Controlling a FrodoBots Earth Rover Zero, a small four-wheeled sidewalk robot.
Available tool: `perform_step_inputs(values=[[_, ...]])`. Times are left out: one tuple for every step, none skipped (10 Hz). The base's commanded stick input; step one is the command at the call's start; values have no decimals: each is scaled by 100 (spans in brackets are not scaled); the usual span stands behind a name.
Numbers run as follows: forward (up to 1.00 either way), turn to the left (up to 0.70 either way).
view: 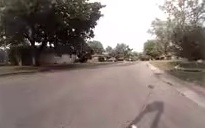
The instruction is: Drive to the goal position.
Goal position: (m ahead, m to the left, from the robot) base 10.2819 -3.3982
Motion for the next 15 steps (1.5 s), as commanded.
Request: perform_step_inputs(values=[[100,-40],[100,-40],[100,-40],[100,-40],[100,-40],[100,-40],[100,-40],[100,-40],[100,-40],[100,-40],[100,-40],[100,-40],[100,-40],[100,-40],[100,-40]])
